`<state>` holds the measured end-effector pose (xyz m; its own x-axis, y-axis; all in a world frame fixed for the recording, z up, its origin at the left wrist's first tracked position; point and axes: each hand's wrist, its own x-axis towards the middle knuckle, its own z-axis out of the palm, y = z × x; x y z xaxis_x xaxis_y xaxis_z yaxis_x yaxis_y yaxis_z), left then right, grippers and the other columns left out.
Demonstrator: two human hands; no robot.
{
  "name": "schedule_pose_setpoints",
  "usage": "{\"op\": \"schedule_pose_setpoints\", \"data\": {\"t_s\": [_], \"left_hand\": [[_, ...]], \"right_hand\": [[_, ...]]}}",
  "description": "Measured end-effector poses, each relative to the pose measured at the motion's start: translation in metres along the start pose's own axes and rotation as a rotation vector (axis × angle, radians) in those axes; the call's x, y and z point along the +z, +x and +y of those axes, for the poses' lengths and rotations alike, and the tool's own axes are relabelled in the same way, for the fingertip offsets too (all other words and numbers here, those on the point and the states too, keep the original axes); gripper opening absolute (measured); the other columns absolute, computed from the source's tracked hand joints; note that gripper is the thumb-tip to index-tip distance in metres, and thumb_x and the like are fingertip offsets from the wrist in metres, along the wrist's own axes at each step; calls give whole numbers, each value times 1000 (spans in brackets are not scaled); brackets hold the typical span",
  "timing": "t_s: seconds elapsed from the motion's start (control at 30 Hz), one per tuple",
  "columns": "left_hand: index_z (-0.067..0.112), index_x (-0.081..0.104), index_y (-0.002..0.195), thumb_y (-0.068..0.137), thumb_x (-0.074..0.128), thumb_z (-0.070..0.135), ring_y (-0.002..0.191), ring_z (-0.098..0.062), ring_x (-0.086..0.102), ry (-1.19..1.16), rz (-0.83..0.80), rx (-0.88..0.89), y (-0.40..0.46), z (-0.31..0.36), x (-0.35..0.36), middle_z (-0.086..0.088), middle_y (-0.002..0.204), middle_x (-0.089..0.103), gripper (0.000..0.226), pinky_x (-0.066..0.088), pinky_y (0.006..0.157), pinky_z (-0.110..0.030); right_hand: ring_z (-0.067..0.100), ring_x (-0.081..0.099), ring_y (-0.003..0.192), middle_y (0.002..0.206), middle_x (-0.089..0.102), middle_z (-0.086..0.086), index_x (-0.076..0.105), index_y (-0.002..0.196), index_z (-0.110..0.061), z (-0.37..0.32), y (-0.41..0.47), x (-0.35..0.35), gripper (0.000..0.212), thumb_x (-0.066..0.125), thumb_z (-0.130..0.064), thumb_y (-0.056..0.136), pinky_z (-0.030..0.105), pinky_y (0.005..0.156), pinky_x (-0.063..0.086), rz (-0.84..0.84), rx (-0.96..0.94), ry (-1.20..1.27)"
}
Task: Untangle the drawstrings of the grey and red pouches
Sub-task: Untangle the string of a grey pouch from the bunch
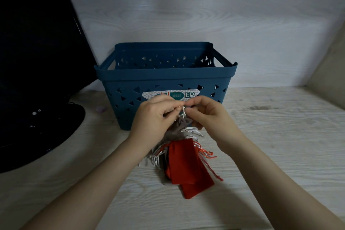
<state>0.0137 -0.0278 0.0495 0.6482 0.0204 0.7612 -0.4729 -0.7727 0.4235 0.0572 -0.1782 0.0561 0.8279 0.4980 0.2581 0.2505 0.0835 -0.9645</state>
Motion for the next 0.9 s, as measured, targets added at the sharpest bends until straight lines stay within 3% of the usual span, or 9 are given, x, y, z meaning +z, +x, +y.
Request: {"op": "schedule_pose_setpoints", "data": {"t_s": [0.1, 0.17, 0.23, 0.37, 0.43, 0.57, 0.67, 0.8, 0.9], "left_hand": [[12, 73, 98, 82, 64, 16, 74, -8, 54, 2, 16, 46, 1, -1, 0, -5, 84, 59, 19, 45, 66, -13], [12, 72, 100, 80, 66, 10, 71, -10, 53, -4, 24, 58, 1, -2, 1, -7, 83, 58, 20, 44, 65, -13], [11, 71, 100, 82, 64, 13, 71, -10, 54, -26, 23, 74, 1, -4, 2, -8, 82, 58, 20, 44, 65, -13], [9, 71, 102, 84, 59, 20, 74, -10, 57, -73, -13, 64, 1, -5, -1, -8, 80, 63, 24, 48, 65, -21], [9, 71, 101, 85, 57, 22, 71, -9, 59, -79, -45, 63, 1, -4, -2, -5, 78, 66, 25, 48, 63, -25], [5, 72, 96, 86, 56, 21, 73, 13, 57, -102, 38, -3, -1, -7, -8, 21, 78, 60, 25, 41, 68, -4], [4, 72, 89, 86, 61, 10, 65, 11, 57, -71, 37, -89, -7, -15, -11, 24, 69, 56, 14, 37, 62, 0], [15, 70, 84, 88, 59, 8, 44, -2, 53, -94, -50, -228, -12, -17, -4, 17, 58, 56, 13, 40, 50, -9], [16, 71, 88, 86, 62, 7, 46, 3, 54, -141, -60, -256, -9, -15, -1, 22, 63, 58, 13, 40, 53, -6]], "right_hand": [[3, 45, 51, 62, 57, 4, 68, 90, -3, 2, 1, 1, 9, 60, -4, 87, 14, 50, 36, -36, -3, 5], [-1, 49, 51, 60, 62, -4, 68, 86, 2, 1, 0, 1, 9, 60, 0, 86, 10, 51, 37, -38, -23, 31], [-3, 54, 53, 58, 63, -10, 69, 80, -4, -1, 1, 1, 12, 60, 3, 85, 8, 53, 40, -19, -65, -1], [0, 57, 70, 74, 63, -9, 66, 77, -20, -4, 7, -8, 15, 62, -8, 86, 11, 67, 42, 9, -251, -426], [-1, 54, 72, 74, 58, -12, 59, 77, -22, -5, 7, -11, 17, 57, -12, 90, 9, 66, 38, -35, -318, -597], [-4, 48, 66, 66, 50, -13, 50, 73, -20, -2, 7, -21, 19, 50, -14, 91, 12, 58, 32, 4, -335, -727], [11, 49, 59, 66, 60, 9, 62, 75, -9, 2, 7, -32, 17, 56, -11, 90, 32, 58, 36, 118, -133, -640], [4, 48, 51, 57, 59, -4, 67, 72, -11, 2, 4, -27, 18, 59, -6, 88, 15, 51, 39, 114, 34, -263], [-1, 51, 51, 56, 61, -9, 69, 82, -19, 2, 5, -16, 20, 59, -2, 87, 13, 52, 42, 109, 35, -161]]}}
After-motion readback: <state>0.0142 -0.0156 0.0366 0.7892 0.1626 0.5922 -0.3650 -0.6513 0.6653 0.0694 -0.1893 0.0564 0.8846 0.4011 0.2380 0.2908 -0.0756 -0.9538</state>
